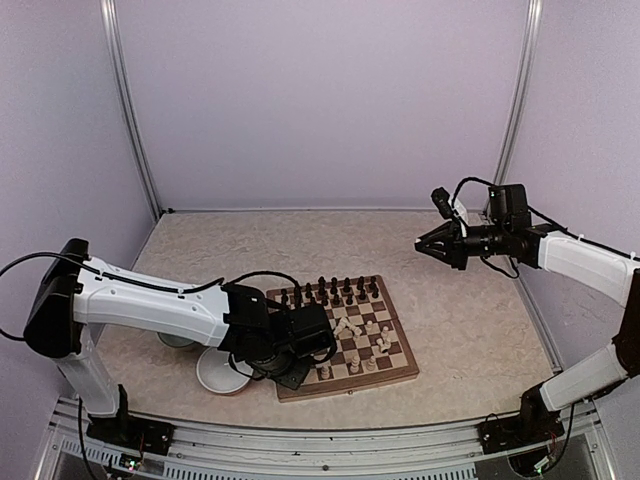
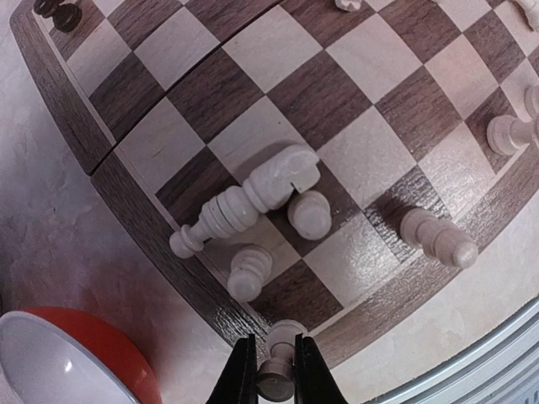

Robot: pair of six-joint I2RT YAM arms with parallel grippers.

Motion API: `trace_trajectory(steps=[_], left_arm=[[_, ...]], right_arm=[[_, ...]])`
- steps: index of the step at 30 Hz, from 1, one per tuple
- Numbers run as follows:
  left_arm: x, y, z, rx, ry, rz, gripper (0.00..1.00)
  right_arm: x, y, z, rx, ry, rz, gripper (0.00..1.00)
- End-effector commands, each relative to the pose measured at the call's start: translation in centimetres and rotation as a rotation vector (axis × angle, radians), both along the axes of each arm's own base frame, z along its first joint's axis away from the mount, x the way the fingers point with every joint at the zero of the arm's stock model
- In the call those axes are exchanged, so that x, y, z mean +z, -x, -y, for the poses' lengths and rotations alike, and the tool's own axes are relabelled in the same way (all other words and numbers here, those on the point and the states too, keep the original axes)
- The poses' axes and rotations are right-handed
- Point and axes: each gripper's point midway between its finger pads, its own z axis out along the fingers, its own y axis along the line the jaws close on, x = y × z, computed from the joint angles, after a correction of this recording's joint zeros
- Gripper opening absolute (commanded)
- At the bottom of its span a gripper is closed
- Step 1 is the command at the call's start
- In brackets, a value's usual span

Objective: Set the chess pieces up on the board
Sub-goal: Place the rook at a1.

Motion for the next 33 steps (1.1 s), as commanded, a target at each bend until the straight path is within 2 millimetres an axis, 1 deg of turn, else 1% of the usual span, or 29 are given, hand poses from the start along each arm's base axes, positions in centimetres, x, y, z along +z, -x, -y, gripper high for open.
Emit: trace_trajectory(steps=[1, 9, 20, 26, 33], left_arm=[[-0.3, -0.9, 0.1, 0.036, 0.029, 0.021, 0.13], [-1.2, -1.3, 0.1, 0.038, 0.022, 0.023, 0.13], [-2.0, -1.1, 0.1, 0.028, 0.01, 0.001, 0.14], [-2.1, -0.8, 0.1, 0.025, 0.007, -0.009, 0.18], [-1.8, -0.7, 0.2, 0.022, 0.002, -0.003, 0.27]], right_arm=[[0.0, 0.4, 0.4, 0.008, -0.003, 0.003, 0.01], [-0.3, 0.3, 0.4, 0.009, -0.001, -0.004, 0.01], [-0.6, 0.2, 0.4, 0.01, 0.003, -0.009, 0.02], [-0.6, 0.2, 0.4, 0.012, 0.004, -0.01, 0.02], [-0.7, 0.3, 0.4, 0.014, 0.005, -0.01, 0.02]])
